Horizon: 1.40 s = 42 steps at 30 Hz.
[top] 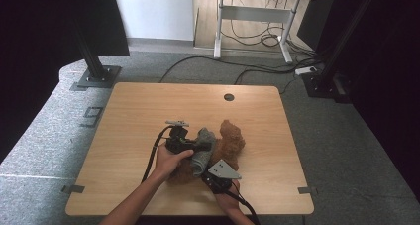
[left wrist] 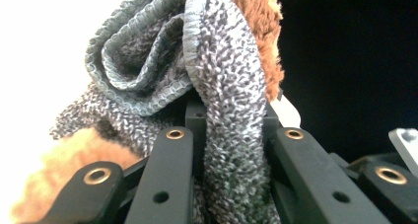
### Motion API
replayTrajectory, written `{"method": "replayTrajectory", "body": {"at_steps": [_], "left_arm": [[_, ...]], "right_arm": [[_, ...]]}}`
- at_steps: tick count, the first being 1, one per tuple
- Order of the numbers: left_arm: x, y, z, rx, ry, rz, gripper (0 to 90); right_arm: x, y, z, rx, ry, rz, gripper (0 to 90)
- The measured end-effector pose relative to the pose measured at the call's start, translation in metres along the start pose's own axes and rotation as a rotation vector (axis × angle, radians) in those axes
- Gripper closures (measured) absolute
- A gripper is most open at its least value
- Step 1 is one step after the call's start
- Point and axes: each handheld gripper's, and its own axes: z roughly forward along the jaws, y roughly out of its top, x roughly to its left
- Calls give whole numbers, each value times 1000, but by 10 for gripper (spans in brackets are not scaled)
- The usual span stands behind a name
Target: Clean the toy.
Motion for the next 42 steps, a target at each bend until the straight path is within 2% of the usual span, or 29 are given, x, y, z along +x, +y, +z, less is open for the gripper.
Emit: {"method": "replayTrajectory", "body": {"at_steps": [4, 8, 13, 16, 18, 21, 24, 28, 33, 37, 40, 42], "left_arm": [[0, -4, -8, -9, 14, 15, 762], [2, -8, -18, -39, 18, 6, 764], [8, -21, -45, -95, 34, -4, 764], [20, -35, -66, -111, 71, -34, 763], [30, -46, -79, -109, 112, -54, 764], [48, -63, -95, -116, 121, -106, 764], [59, -77, -106, -126, 126, -152, 764], [64, -88, -111, -106, 137, -158, 763], [66, -93, -116, -81, 199, -130, 762], [60, -93, -111, -56, 162, -123, 760], [50, -93, -104, -29, 182, -78, 757], [50, -93, -103, -28, 179, -77, 757]], "right_arm": [[1, -1, 0, -1, -6, 0, 806], [1, -1, 0, -3, -9, 3, 806], [1, -2, -2, -6, -12, 4, 806], [1, -3, -2, -10, -13, 8, 806], [1, -3, -2, -12, -16, 8, 806], [-1, -2, -1, -16, -18, 21, 806], [0, -2, 0, -18, -22, 18, 806], [-1, -2, 0, -20, -22, 19, 806], [0, -3, -1, -24, -24, 18, 806], [1, -4, -1, -29, -30, 21, 806], [4, -7, -4, -36, -39, 12, 806], [5, -8, -8, -33, -33, 20, 805]]}}
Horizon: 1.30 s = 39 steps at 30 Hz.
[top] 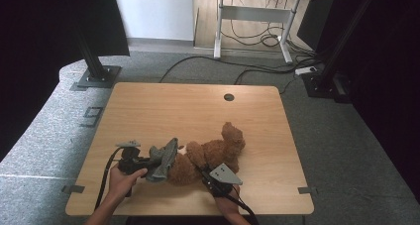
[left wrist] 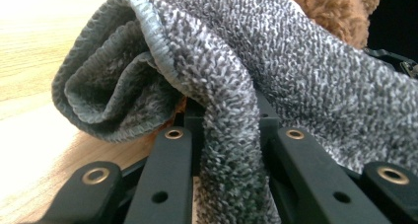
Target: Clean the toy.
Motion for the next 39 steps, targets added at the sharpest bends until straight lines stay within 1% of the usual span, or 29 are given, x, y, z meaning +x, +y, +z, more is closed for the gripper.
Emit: {"method": "replayTrajectory", "body": {"at_steps": [3, 5, 6, 7, 9, 10, 11, 13, 15, 17, 20, 21, 22, 24, 26, 28, 29, 31, 32, 33, 35, 37, 39], "left_arm": [[2, -2, 1, 4, -8, -11, 756], [2, -4, 3, 7, -12, -11, 755], [2, -4, 3, 7, -12, -6, 755], [1, -4, 4, 9, -14, -2, 755], [1, -5, 5, 16, -19, -2, 754], [0, -5, 7, 18, -19, -2, 754], [0, -5, 7, 19, -19, 2, 754], [-1, -5, 8, 20, -17, 2, 754], [-1, -5, 8, 19, -15, 5, 754], [-1, -5, 8, 18, -15, 4, 754], [-1, -5, 8, 18, -14, 4, 754], [-1, -5, 8, 18, -15, 4, 754], [-1, -5, 8, 17, -15, 4, 754], [0, -6, 8, 18, -16, 5, 754], [0, -6, 8, 14, -17, 2, 754], [0, -6, 7, 15, -18, 1, 753], [1, -6, 7, 16, -19, 3, 753], [1, -6, 7, 16, -20, 1, 752], [1, -6, 8, 15, -23, -1, 752], [1, -6, 8, 16, -27, 1, 751], [-1, -6, 10, 22, -29, 2, 749], [-2, -6, 12, 26, -30, 6, 748], [-3, -5, 13, 30, -26, 6, 748]], "right_arm": [[-1, 0, -5, 11, 21, 20, 795], [-2, 1, -8, 16, 41, 34, 769], [-2, 3, -10, 20, 53, 38, 739], [-3, 7, -13, 26, 73, 50, 691], [-6, 17, -21, 44, 116, 68, 597], [-7, 23, -26, 49, 126, 68, 544], [-9, 30, -31, 53, 127, 66, 489], [-15, 43, -42, 45, 109, 69, 431], [-25, 58, -49, 30, 95, 75, 404], [-36, 74, -52, 15, 78, 78, 383], [-52, 95, -47, 8, 63, 95, 363], [-58, 101, -43, 17, 62, 106, 357], [-63, 106, -37, 42, 51, 122, 354], [-73, 111, -23, 104, 44, 135, 354], [-78, 110, -9, 179, 32, 139, 349], [-78, 103, 1, 263, 52, 146, 324], [-76, 97, 4, 293, 51, 141, 323], [-72, 84, 2, 335, 61, 130, 302], [-70, 77, 0, 343, 64, 130, 300], [-68, 70, -5, 339, 55, 123, 302], [-65, 58, -16, 316, 57, 128, 313], [-61, 51, -27, 294, 59, 131, 317], [-55, 46, -34, 292, 53, 112, 317]]}}
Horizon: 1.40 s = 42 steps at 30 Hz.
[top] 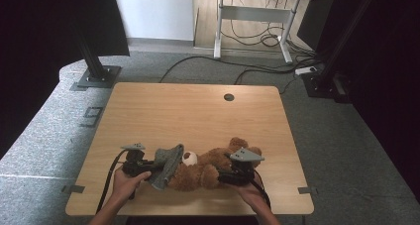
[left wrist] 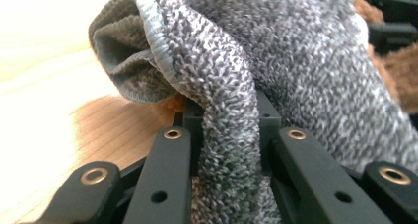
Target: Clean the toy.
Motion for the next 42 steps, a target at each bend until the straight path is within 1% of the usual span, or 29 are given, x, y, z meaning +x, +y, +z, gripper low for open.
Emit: {"method": "replayTrajectory", "body": {"at_steps": [2, 3, 6, 8, 10, 12, 15, 17, 18, 21, 24, 27, 30, 31, 32, 33, 35, 36, 37, 40, 42], "left_arm": [[0, 0, 1, 2, 2, 1, 748], [0, 0, 1, 3, 2, 1, 747], [1, 1, 1, 3, 5, -2, 747], [2, 2, 1, 2, 8, -4, 747], [3, 3, 1, -1, 13, -3, 747], [5, 6, 1, -5, 20, -3, 747], [8, 10, 0, -11, 32, -11, 748], [11, 14, -2, -24, 36, -17, 749], [12, 18, -5, -40, 33, -26, 751], [14, 31, -13, -100, -2, -46, 752], [9, 46, -20, -154, -45, -45, 753], [0, 60, -23, -183, -70, -28, 754], [-11, 71, -19, -210, -145, -10, 755], [-15, 73, -17, -210, -169, -2, 755], [-20, 76, -13, -202, -181, 9, 756], [-24, 77, -8, -191, -177, 21, 756], [-30, 79, 4, -166, -183, 28, 756], [-32, 80, 10, -148, -171, 34, 756], [-33, 80, 17, -129, -148, 43, 756], [-31, 81, 35, -86, -120, 36, 755], [-31, 81, 43, -66, -87, 44, 755]], "right_arm": [[6, -6, -1, 6, -12, -23, 327], [8, -8, -1, 7, -22, -30, 349], [13, -15, -1, 8, -41, -45, 435], [16, -18, 0, 3, -53, -67, 511], [17, -19, 2, -14, -60, -89, 571], [17, -19, 5, -32, -64, -98, 615], [17, -16, 9, -80, -77, -112, 673], [16, -12, 14, -108, -94, -121, 695], [16, -11, 16, -117, -101, -124, 706], [13, -3, 29, -146, -112, -135, 726], [10, 5, 43, -168, -120, -135, 740], [6, 14, 57, -192, -140, -127, 751], [4, 21, 72, -210, -163, -123, 750], [4, 22, 75, -215, -169, -124, 750], [4, 23, 78, -219, -172, -125, 748], [5, 23, 80, -221, -170, -129, 747], [7, 22, 80, -221, -162, -137, 742], [7, 22, 80, -222, -159, -140, 739], [7, 20, 78, -221, -152, -139, 737], [7, 15, 74, -218, -134, -155, 733], [8, 13, 72, -216, -135, -165, 729]]}}
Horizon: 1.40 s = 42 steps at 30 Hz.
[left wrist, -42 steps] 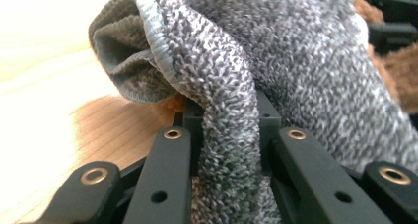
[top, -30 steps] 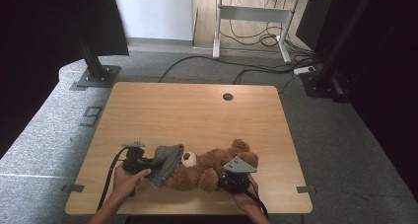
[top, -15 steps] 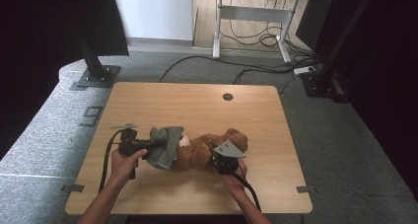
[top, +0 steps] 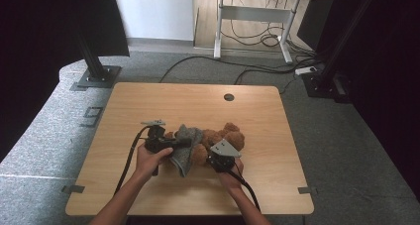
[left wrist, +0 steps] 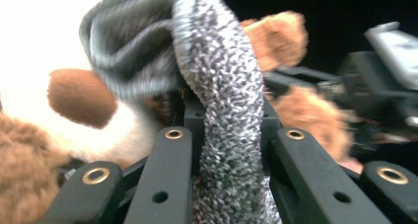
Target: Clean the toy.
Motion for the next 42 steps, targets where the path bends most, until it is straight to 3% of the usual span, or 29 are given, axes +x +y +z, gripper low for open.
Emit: {"method": "replayTrajectory", "body": {"at_steps": [3, 6, 11, 17, 20, 28, 32, 37, 42], "left_arm": [[4, -2, 4, 10, 39, -7, 756], [9, -7, 0, 6, 35, -23, 763], [8, -17, -7, 2, 29, -10, 771], [5, -27, -16, -7, 21, 10, 773], [8, -32, -26, -25, 10, -3, 773], [31, -44, -54, -74, 46, -61, 767], [36, -48, -58, -79, 68, -66, 764], [38, -54, -60, -69, 63, -70, 762], [39, -61, -60, -58, 60, -74, 760]], "right_arm": [[1, -2, -2, 2, -7, -5, 726], [3, -4, -3, -3, -7, -9, 719], [8, -9, -8, -15, -3, -31, 703], [9, -16, -17, -21, 19, -11, 681], [9, -18, -20, -24, 22, -3, 668], [10, -22, -23, -29, 21, 19, 658], [11, -25, -27, -32, 24, 18, 658], [14, -31, -33, -41, 41, 29, 643], [16, -33, -44, -47, 61, 59, 571]]}}
